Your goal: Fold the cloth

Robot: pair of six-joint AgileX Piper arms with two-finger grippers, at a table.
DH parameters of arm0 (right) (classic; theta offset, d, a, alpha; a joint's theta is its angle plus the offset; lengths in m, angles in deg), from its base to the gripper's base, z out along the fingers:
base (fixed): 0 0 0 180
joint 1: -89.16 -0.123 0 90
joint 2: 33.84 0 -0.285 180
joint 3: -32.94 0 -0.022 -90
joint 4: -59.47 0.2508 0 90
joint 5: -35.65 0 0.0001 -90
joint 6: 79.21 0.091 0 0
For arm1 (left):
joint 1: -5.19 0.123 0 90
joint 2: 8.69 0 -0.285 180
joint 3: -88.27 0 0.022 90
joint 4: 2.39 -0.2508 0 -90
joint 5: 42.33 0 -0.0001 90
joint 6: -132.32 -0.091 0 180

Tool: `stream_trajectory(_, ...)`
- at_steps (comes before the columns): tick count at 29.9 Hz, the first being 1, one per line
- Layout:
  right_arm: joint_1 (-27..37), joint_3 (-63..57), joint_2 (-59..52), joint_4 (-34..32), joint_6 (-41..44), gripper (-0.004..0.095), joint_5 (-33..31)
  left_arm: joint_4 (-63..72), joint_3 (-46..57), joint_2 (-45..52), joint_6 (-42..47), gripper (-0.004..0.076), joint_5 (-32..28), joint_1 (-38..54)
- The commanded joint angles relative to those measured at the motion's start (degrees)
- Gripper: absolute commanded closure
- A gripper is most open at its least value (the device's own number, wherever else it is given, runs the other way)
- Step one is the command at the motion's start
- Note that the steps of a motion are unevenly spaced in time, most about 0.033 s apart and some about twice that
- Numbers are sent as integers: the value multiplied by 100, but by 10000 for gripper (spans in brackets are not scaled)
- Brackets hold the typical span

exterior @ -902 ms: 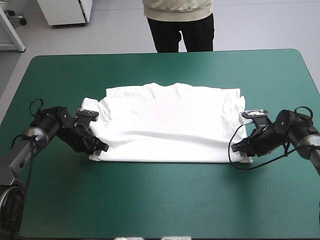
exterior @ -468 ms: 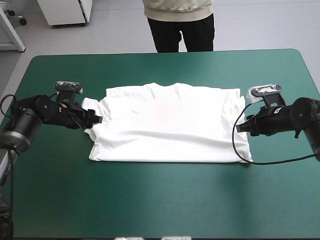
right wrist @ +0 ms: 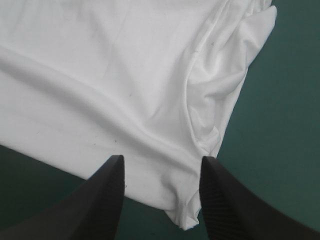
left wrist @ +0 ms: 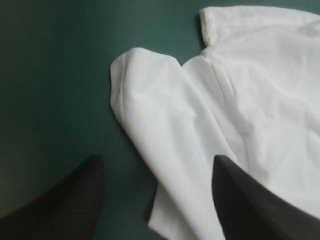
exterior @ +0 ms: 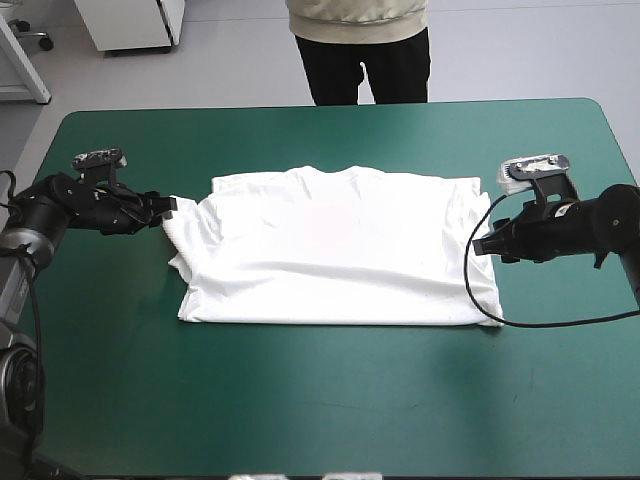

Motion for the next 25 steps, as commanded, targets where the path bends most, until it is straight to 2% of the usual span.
stream_trajectory(1,39,193,-161,184,-7,475,76,447,-203,-187,7,265,-618,9)
stream_trajectory(7,39,193,-161,193,-42,517,-83,659,-410,-840,-36,272,-786,9)
stream_trajectory(12,39,193,-161,193,-42,517,-96,737,-662,-1190,-36,297,-1090,9)
stream_trajectory(16,39,193,-161,193,-42,517,-118,825,-839,-1372,-36,329,-1113,9)
stream_trajectory(25,39,193,-161,193,-42,517,-143,825,-893,-1737,-212,545,-764,9)
